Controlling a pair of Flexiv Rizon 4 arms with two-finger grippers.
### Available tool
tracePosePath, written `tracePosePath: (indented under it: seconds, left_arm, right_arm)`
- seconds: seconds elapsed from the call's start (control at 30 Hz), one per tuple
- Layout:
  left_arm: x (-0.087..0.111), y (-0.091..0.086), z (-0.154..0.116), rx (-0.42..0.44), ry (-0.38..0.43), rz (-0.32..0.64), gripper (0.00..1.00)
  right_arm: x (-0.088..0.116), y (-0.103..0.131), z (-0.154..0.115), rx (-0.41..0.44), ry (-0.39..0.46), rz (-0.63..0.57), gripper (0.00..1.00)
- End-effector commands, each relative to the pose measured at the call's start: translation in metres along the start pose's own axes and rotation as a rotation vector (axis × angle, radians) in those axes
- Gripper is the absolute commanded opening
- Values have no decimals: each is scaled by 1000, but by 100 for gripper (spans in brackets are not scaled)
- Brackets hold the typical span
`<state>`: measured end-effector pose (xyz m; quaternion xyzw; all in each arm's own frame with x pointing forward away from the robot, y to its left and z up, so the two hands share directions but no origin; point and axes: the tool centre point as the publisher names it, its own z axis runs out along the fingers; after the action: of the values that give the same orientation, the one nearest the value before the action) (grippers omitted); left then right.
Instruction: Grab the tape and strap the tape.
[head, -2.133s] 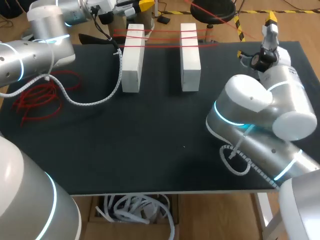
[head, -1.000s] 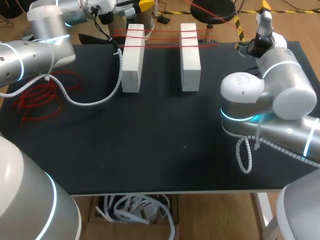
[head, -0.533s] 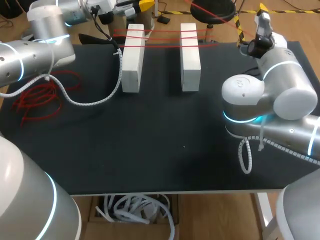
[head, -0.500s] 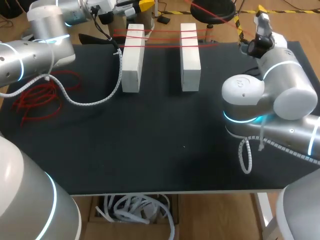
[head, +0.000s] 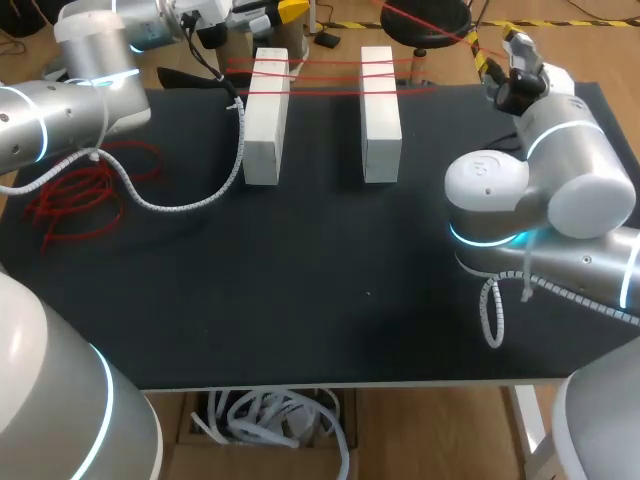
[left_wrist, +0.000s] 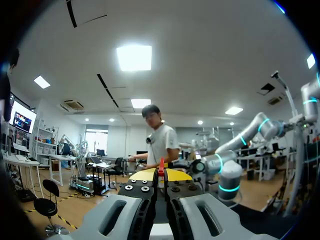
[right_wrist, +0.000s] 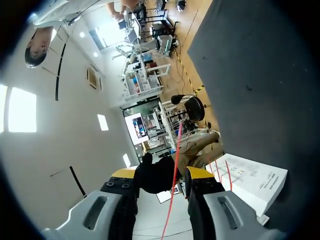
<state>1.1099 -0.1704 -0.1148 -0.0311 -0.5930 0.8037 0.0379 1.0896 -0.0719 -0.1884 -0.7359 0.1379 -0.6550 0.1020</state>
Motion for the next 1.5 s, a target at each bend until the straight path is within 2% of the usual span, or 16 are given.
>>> tracePosePath:
  seconds: [0.03,0.13,0.3,0.4,0.63,0.73,0.83,0.87,0.9,0.97,1.2,1.5]
  left_arm:
    - [-2,1,0,1,4,-1,0]
    - [-2,1,0,1,4,-1,0]
    - [-2,1,0,1,4,-1,0]
    - [-2,1,0,1,4,-1,0]
    - [-2,1,0,1,4,-1,0]
    - [-2,1,0,1,4,-1,0]
    - [-2,1,0,1,4,-1,0]
    - [-2,1,0,1,4,-1,0]
    - [-2,1,0,1,4,-1,0]
    - [-2,1,0,1,4,-1,0]
    - [-2,1,0,1,4,-1,0]
    - [-2,1,0,1,4,-1,0]
  right_arm:
    - [0,-1,1,-5,-6,-3,44]
    - [-1,-1,1,-5,-6,-6,48]
    - [-2,-3,1,0,-12,-11,48]
    - [-3,-4,1,3,-13,-12,44]
    - [-5,-7,-1,8,-19,-16,47]
    - [-7,-9,-2,15,-21,-18,42]
    - [-8,-8,-3,13,-28,-22,50]
    - [-8,-8,-3,13,-29,-22,63]
    - [-8,-8,-3,12,-29,-23,65]
    - [-8,-7,-3,11,-29,-26,67]
    - [-5,-6,-3,11,-22,-32,64]
    - [2,-5,0,21,4,-60,70]
